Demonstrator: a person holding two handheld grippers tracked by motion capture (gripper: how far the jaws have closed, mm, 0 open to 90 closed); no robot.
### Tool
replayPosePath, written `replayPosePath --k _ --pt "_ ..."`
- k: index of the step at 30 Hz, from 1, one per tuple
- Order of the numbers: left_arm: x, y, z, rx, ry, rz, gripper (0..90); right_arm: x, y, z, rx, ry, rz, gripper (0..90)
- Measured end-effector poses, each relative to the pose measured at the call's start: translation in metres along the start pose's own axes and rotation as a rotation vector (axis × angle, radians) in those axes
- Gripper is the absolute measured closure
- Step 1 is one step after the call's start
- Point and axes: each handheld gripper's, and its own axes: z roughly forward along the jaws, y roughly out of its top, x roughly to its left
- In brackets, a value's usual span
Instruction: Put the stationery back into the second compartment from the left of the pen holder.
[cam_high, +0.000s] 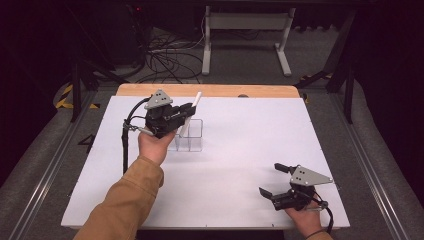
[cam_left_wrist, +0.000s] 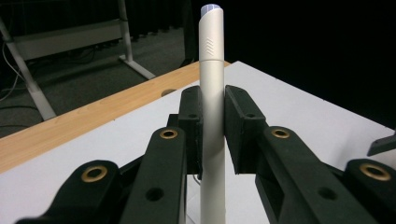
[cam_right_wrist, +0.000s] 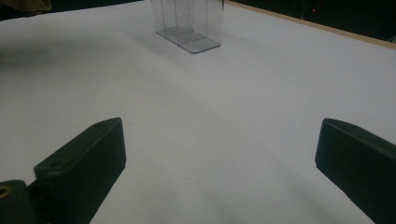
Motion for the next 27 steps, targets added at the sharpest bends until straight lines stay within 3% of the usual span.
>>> replayPosePath --k 16,27 --pt "0.015 -0.007 0.022 -0.029 0.046 0.007 77.8 0.0 0.0 0.0 -0.003 0.003 -0.004 2.3" --pt "0.025 -0.012 0.029 -0.036 0.059 -0.017 77.7 0.0 0.0 -0.001 0.001 0.003 -0.004 2.3"
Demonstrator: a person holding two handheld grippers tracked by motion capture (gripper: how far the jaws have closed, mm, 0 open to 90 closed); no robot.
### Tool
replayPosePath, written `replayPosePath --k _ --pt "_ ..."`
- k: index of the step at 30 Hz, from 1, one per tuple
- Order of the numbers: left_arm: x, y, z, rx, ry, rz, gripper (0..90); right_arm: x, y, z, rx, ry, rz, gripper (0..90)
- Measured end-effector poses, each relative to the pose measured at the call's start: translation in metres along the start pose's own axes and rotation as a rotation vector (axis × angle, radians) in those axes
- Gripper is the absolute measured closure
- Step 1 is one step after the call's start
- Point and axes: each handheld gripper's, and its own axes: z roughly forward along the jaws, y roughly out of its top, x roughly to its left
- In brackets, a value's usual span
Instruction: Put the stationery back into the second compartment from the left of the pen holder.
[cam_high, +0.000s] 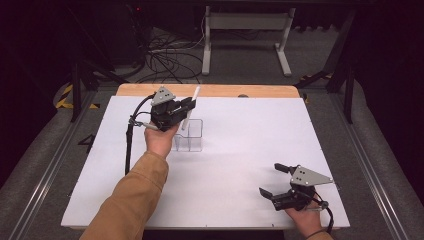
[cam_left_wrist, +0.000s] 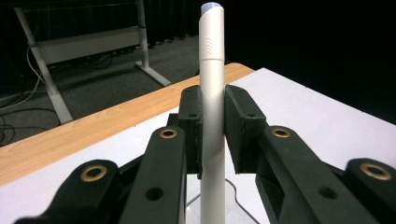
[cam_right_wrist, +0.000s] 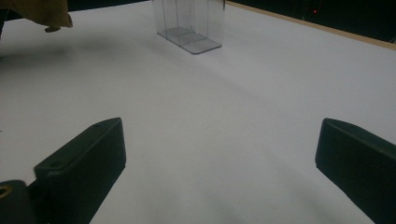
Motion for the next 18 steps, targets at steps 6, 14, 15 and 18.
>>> replayPosePath --k 6,14,15,18 --pt "0.004 -0.006 -0.004 0.001 -0.001 0.003 77.6 0.0 0.0 0.0 0.0 0.002 0.0 2.3" --pt "0.01 -0.016 -0.005 0.003 -0.018 -0.014 77.6 0.0 0.0 0.0 -0.003 0.003 0.0 2.3" --pt "0.01 -0.016 -0.005 0.003 -0.018 -0.014 77.7 0.0 0.0 0.0 -0.002 0.002 0.0 2.3" --pt "0.012 -0.019 -0.006 0.01 -0.018 -0.011 77.7 0.0 0.0 0.0 -0.003 0.003 0.0 2.3"
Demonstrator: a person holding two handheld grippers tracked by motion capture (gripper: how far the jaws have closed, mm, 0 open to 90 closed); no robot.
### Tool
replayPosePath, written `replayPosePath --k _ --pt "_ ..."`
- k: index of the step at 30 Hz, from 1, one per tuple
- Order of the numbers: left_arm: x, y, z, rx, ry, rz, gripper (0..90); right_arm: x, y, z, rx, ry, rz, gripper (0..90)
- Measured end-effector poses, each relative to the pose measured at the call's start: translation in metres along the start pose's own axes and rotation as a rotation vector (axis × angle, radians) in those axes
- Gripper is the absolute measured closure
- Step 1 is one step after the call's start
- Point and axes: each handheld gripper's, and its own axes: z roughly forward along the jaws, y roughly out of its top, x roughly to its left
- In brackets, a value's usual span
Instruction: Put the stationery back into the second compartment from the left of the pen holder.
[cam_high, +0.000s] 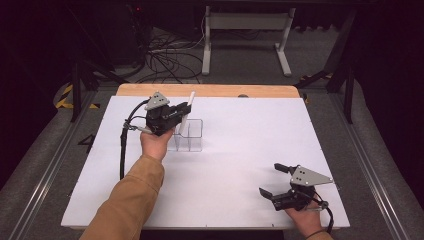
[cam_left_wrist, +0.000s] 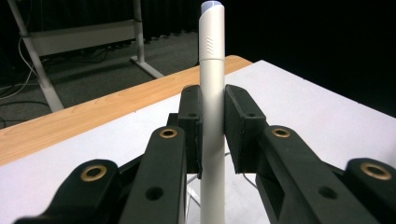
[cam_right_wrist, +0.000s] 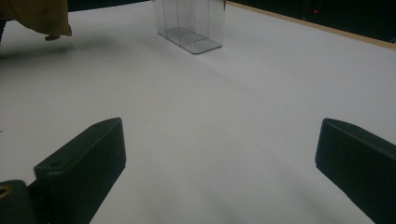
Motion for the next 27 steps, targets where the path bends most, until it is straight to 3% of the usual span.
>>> replayPosePath --k 16,20,24,27 --pt "0.0 -0.011 0.001 0.03 0.004 0.005 76.9 0.0 0.0 0.0 0.0 0.0 0.0 2.3" --pt "-0.002 -0.01 -0.006 0.018 0.005 -0.006 56.6 0.0 0.0 0.0 0.002 -0.003 0.001 2.0" --pt "-0.005 -0.007 -0.015 0.007 0.014 0.01 47.2 -0.001 0.0 0.0 -0.003 0.0 -0.001 2.0" --pt "-0.013 -0.006 -0.029 -0.008 0.029 0.066 39.2 -0.001 0.0 0.0 -0.008 0.001 0.009 2.0"
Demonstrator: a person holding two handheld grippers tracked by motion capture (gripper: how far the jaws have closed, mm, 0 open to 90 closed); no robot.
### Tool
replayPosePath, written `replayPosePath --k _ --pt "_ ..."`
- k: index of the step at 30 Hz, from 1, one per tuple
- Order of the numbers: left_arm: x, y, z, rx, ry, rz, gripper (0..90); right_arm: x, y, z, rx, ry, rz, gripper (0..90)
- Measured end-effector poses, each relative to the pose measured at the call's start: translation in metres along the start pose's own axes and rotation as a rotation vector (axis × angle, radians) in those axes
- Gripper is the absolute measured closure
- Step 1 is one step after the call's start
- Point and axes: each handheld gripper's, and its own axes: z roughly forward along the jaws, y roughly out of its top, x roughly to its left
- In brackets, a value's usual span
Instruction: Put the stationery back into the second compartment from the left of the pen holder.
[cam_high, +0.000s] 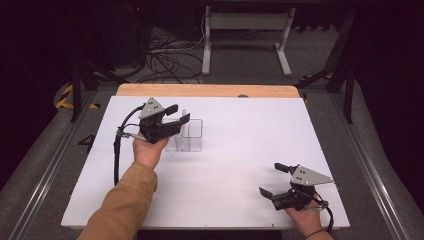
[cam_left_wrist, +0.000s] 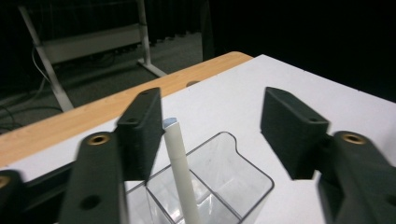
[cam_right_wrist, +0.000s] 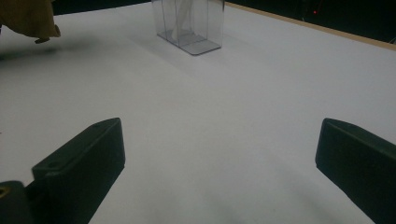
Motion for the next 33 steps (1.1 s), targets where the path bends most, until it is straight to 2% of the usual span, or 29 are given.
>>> replayPosePath --k 4,8,11,22,25,33 --pt "-0.008 0.003 -0.014 -0.009 -0.005 0.04 29.0 0.0 0.0 0.0 0.002 -0.001 -0.005 2.0" --pt "-0.013 0.004 -0.022 -0.014 -0.026 0.044 21.2 0.0 0.0 0.001 0.001 -0.001 -0.002 2.0" --pt "-0.018 0.005 -0.031 -0.02 -0.056 0.038 17.9 0.0 0.0 0.001 0.004 -0.003 -0.008 2.0" --pt "-0.026 0.005 -0.049 -0.043 -0.088 0.057 13.4 0.001 0.0 0.0 0.003 0.0 -0.004 2.0" --pt "-0.028 0.004 -0.057 -0.052 -0.108 0.053 12.5 0.001 0.0 0.0 0.005 -0.001 -0.005 2.0" --pt "-0.033 -0.006 -0.079 -0.051 -0.156 0.091 9.5 0.001 0.0 0.001 -0.001 0.006 -0.009 1.9"
